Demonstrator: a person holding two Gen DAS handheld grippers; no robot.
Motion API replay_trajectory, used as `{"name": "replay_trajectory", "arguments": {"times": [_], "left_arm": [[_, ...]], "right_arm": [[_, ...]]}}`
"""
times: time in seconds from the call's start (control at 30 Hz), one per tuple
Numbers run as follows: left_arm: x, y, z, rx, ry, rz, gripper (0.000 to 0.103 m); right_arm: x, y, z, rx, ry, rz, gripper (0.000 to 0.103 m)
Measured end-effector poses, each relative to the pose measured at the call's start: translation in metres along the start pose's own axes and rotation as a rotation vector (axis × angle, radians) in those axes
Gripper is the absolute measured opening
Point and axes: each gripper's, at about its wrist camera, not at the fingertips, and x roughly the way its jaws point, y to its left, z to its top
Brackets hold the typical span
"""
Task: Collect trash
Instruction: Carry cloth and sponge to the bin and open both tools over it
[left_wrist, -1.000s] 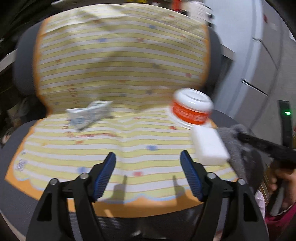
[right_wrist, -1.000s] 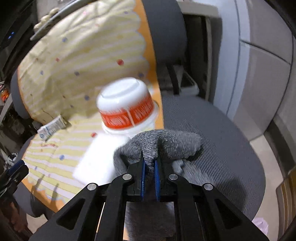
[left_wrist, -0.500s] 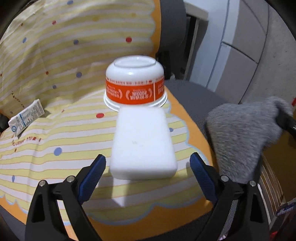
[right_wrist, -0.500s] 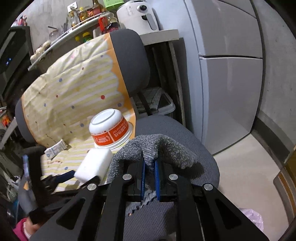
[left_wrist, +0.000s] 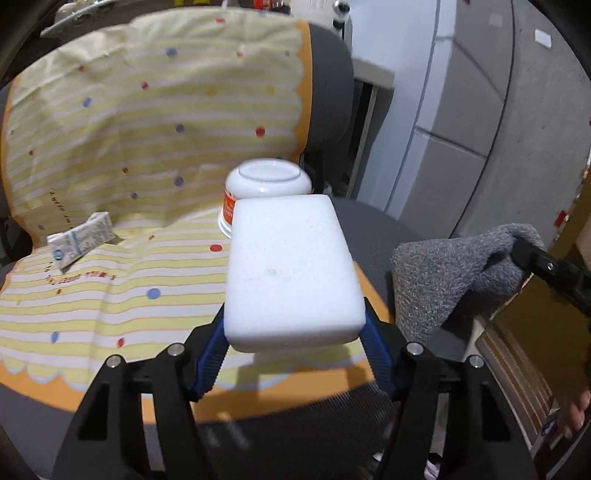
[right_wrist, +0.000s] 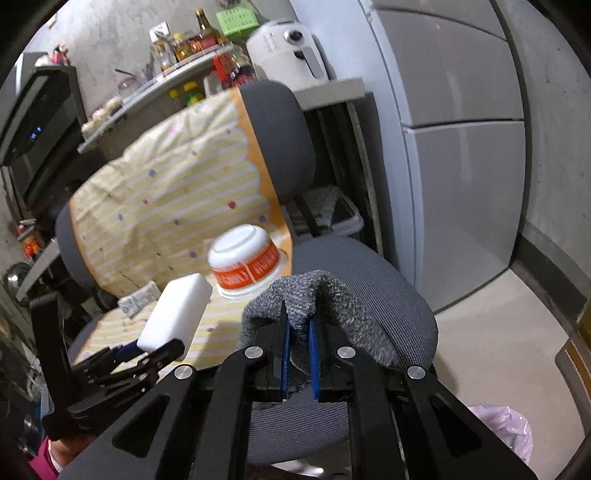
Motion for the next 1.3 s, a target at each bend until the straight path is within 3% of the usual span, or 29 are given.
{"name": "replay_trajectory", "arguments": {"times": [0.1,0.3,0.6,0.87,1.13,1.23,1.3], "left_arm": [[-0.024,-0.006,-0.002,0.010,-0.044,-0.027,0.065],[-0.055,-0.038,-0.008,0.076,-0.110,-0.040,0.065],[-0.059,-0.074,-0.022,0.128,-0.084,-0.113,0.066],[-0.049,-0.114,-0.040,0.171,-0.042,-0.224,0.066],[-0.035,-0.137,-0.056,0.229,0.018,-0.259,0.066],[-0.031,-0.139,-0.058,0.236,0.029,-0.257,0.067],[-0.029,-0.140,-0.059,0.244,0.037,-0.254,0.067]], "right_arm": [[-0.028,-0.001,0.007,0.024,-0.044,0.015,0.010],[-0.090,-0.008,0.012,0.020,-0.128,-0.076,0.010],[-0.134,-0.044,-0.021,0.039,-0.087,-0.268,0.011],[-0.135,-0.087,-0.068,0.103,-0.008,-0.391,0.012],[-0.098,-0.134,-0.117,0.176,0.130,-0.465,0.014],[-0.078,-0.149,-0.131,0.201,0.209,-0.462,0.023],[-0.070,-0.155,-0.138,0.232,0.238,-0.451,0.042]]}}
